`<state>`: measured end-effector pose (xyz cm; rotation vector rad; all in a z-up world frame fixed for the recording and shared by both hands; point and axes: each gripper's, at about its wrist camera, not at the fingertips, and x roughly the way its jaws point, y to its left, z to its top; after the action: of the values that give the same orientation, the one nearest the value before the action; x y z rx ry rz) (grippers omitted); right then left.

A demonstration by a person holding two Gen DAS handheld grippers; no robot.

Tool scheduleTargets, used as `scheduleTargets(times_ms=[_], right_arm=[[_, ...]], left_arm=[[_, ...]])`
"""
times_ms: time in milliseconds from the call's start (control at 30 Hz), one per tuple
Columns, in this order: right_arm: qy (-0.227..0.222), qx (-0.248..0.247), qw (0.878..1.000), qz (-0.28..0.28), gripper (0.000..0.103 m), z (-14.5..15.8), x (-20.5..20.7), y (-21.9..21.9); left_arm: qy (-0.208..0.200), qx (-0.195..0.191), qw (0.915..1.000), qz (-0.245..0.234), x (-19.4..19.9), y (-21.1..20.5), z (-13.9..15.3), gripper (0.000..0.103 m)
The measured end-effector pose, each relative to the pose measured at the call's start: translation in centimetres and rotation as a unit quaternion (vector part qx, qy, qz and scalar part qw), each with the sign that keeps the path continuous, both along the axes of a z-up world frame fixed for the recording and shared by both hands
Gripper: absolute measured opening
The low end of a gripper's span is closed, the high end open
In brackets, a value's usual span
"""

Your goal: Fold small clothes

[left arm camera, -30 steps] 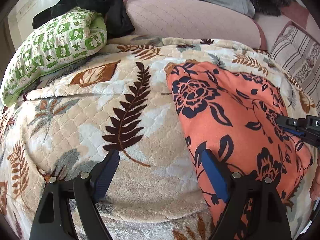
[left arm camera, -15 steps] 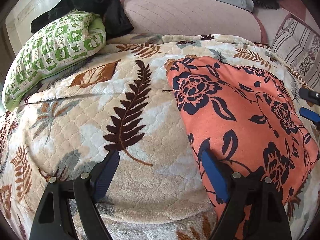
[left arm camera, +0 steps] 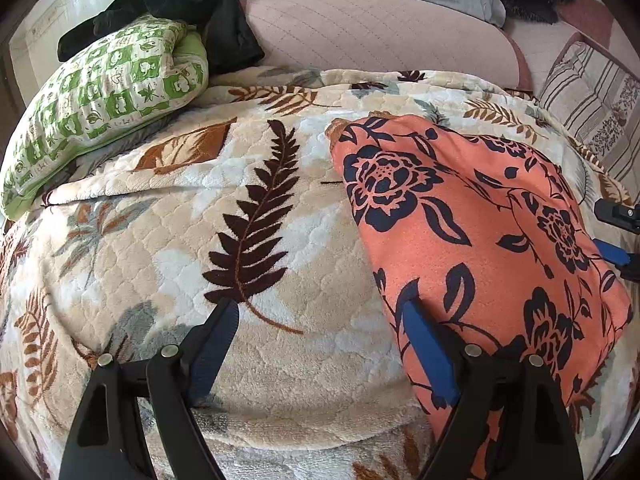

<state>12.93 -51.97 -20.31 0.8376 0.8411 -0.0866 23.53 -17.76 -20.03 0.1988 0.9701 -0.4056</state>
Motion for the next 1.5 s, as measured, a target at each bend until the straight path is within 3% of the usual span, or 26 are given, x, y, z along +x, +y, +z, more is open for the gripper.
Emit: scheduleTargets(times_ms=[233, 300, 533, 767, 933, 1100, 1200, 1300, 1400, 1500], right_arm=[[-0.002, 0.046, 0.999, 0.017, 0.082, -1.1, -0.4, -1.4], [-0.003, 0.055, 0.998, 0.020, 0.082, -1.4, -0.5, -1.7], [-0.008, 0.055, 0.998, 0.016, 0.080, -1.5, -0.9, -2.6], [-0.044, -0.015, 0.999, 0.021, 0.039, 0.7, -0.8, -1.2], [0.037, -0.065, 0.995, 0.062, 0.038, -1.7, 1.2, 1.7], [0.028, -0.077, 0.996, 0.033, 0.038, 0.1, 1.0, 1.1], [-0.012, -0.112, 0.994, 0.003, 0.039, 2.4, 1.3, 0.8], [-0.046, -0.108, 0.993, 0.003, 0.039, 4.1, 2.7, 1.0], [-0.030, -0.099, 0.995, 0.014, 0.037, 3.4, 4.5, 2.0], [0.023, -0.103, 0.994, 0.013, 0.036, 1.2, 5.9, 2.9]], left_arm=[[0.048, -0.120, 0.9908, -0.042, 0.7, 1.4, 1.3, 0.085], [0.057, -0.137, 0.9879, -0.048, 0.9, 1.3, 1.4, 0.085], [0.049, -0.117, 0.9895, -0.069, 0.2, -0.2, 1.0, 0.085], [0.051, -0.120, 0.9890, -0.070, 0.2, -0.3, 0.7, 0.085], [0.029, -0.068, 0.9940, -0.080, -0.3, -1.6, -0.2, 0.087], [0.045, -0.090, 0.9929, -0.062, 0.3, -1.0, 0.0, 0.087], [0.020, -0.081, 0.9949, -0.057, -0.2, -1.1, 1.0, 0.086], [-0.013, -0.063, 0.9962, -0.059, -0.6, -1.1, 1.8, 0.086], [-0.018, -0.071, 0.9955, -0.061, -0.6, -0.6, 2.4, 0.086], [-0.014, -0.065, 0.9959, -0.060, -0.7, -0.4, 2.5, 0.086]])
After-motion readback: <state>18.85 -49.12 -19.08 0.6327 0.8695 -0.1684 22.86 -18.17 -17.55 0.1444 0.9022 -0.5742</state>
